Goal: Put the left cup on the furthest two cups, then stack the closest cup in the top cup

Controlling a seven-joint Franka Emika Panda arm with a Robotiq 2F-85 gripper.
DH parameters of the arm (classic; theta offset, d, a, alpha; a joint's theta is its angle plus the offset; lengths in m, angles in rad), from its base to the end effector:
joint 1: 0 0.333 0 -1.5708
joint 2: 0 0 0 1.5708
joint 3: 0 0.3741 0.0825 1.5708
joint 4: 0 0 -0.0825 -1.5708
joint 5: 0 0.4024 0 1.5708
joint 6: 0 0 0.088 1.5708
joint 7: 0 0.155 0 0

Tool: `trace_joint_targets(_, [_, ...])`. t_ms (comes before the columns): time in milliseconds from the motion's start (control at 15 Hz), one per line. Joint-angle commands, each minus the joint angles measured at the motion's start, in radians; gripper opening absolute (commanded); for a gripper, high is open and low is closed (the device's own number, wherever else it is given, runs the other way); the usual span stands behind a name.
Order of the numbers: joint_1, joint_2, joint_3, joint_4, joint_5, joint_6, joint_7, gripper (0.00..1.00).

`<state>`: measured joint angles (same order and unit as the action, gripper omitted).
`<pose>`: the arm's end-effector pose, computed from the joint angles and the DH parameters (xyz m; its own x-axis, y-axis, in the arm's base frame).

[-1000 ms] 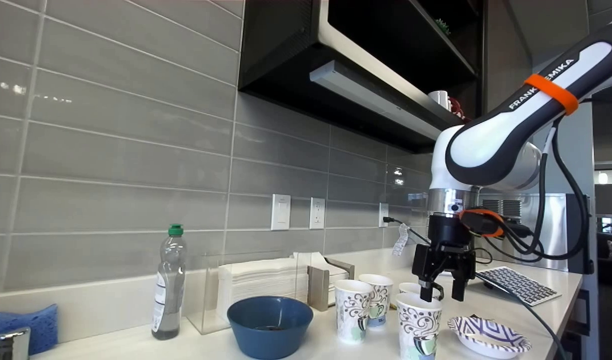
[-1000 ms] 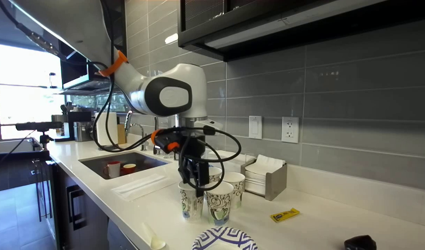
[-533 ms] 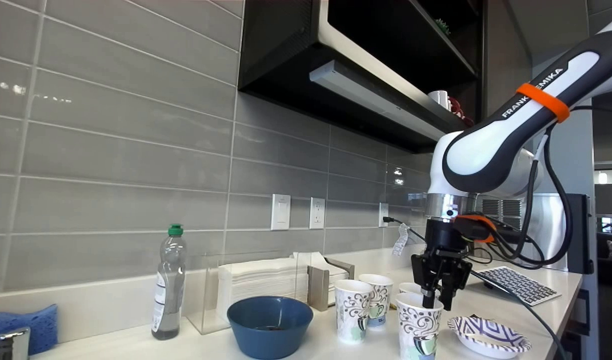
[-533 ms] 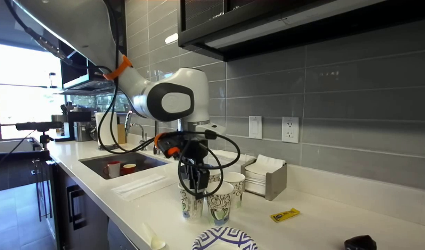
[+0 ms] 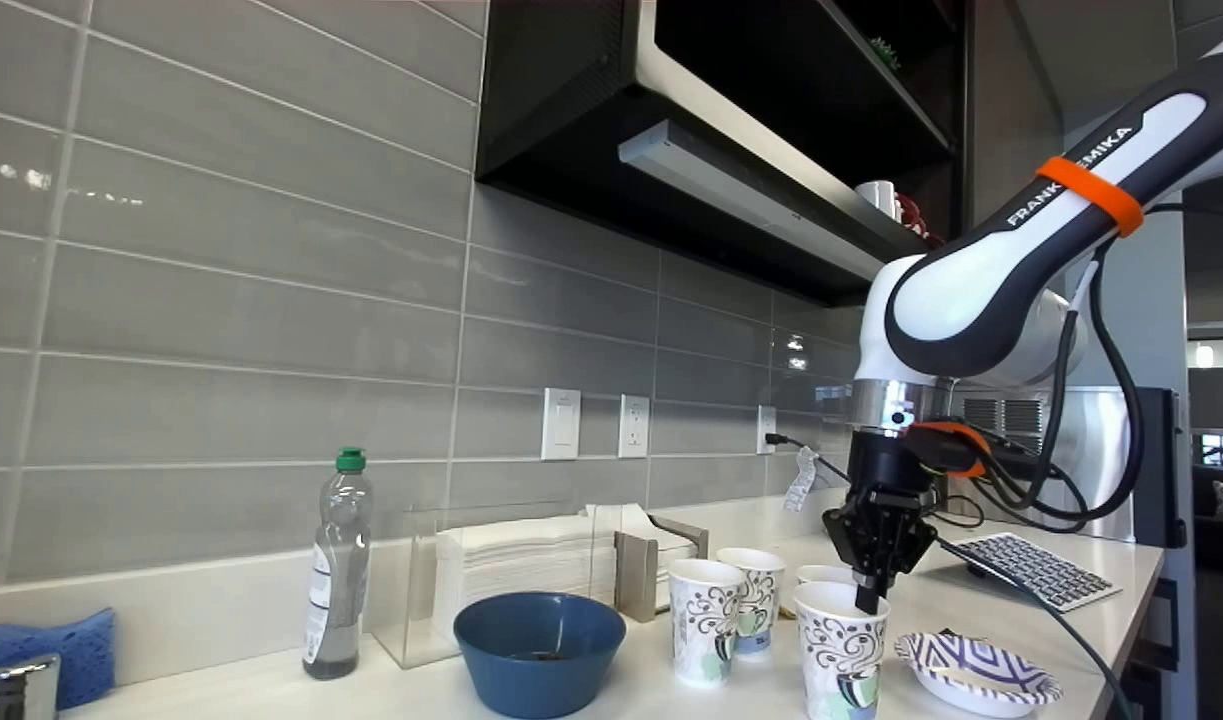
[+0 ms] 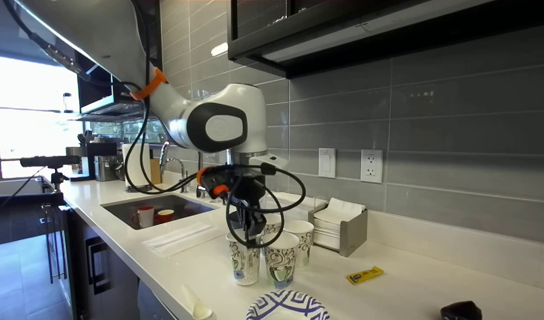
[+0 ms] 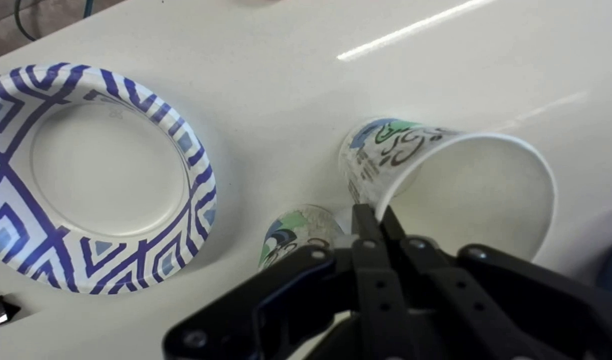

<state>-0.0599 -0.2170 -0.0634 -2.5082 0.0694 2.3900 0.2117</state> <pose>0.4567 -0.0535 0.3670 0.9234 -0.3753 0.0802 -0.3688 -0.9257 -0.0845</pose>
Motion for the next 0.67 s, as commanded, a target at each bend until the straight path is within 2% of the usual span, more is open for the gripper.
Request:
trace_joint_targets(0, [-0.002,-0.056,0.019,0.005,0.003,-0.059,0.012,0.01])
trace_joint_targets(333, [0.001,-0.130,0.040,0.040,-0.012,-0.169,0.001,0.01])
trace_joint_targets(600, [0.018,-0.166,0.039,0.124,0.005,-0.283,-0.057,0.01])
